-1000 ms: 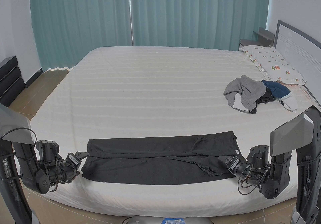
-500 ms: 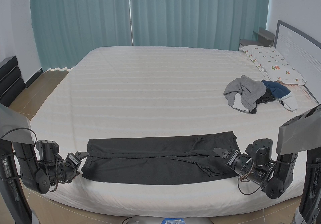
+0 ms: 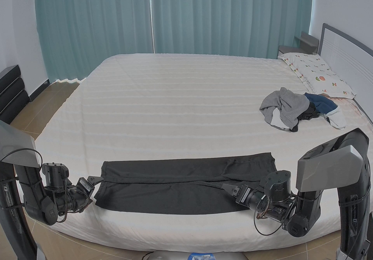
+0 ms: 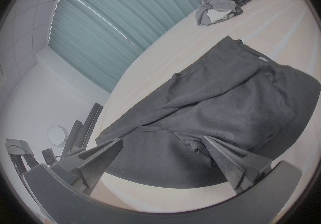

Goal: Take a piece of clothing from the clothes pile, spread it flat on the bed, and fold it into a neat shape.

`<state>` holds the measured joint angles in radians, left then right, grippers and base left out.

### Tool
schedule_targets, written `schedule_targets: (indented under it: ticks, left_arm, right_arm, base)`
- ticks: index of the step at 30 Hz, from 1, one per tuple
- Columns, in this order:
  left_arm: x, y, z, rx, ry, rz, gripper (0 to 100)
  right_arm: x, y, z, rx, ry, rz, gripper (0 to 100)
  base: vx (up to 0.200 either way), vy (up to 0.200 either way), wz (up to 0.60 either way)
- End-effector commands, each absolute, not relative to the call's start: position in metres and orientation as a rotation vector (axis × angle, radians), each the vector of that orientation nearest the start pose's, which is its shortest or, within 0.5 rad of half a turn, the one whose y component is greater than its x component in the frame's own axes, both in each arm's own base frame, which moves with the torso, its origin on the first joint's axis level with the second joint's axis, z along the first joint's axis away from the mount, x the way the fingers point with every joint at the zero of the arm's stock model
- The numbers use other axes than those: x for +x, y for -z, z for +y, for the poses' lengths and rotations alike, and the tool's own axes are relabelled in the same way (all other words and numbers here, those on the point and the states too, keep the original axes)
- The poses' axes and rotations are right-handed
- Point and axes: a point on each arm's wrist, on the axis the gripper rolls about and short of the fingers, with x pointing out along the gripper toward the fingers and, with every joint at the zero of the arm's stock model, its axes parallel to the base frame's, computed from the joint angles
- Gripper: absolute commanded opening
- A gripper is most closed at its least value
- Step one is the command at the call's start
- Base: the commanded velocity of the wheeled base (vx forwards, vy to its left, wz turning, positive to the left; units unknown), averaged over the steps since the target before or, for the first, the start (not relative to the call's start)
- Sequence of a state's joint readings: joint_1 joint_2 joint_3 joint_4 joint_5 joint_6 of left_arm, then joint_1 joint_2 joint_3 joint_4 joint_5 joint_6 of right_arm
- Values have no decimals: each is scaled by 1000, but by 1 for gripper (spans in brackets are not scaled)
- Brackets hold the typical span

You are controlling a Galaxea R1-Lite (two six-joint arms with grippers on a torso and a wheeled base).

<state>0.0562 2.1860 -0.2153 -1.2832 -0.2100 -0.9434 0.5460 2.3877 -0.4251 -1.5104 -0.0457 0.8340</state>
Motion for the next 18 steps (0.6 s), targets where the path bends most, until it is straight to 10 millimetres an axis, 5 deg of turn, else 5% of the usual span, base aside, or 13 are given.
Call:
schedule_targets:
  ticks: [1,13,18]
  left_arm:
    - [253,10,10,-995,-187,706,100]
    - [254,10,10,-997,-186,703,100]
    - [252,6,10,-998,-181,693,100]
  right_arm:
    - [267,35,164,660,-282,645,100]
    - [260,33,175,665,-354,641,100]
    - [259,-1,145,713,-314,549,100]
  base:
    - [0,0,0]
    - [0,0,0]
    - [0,0,0]
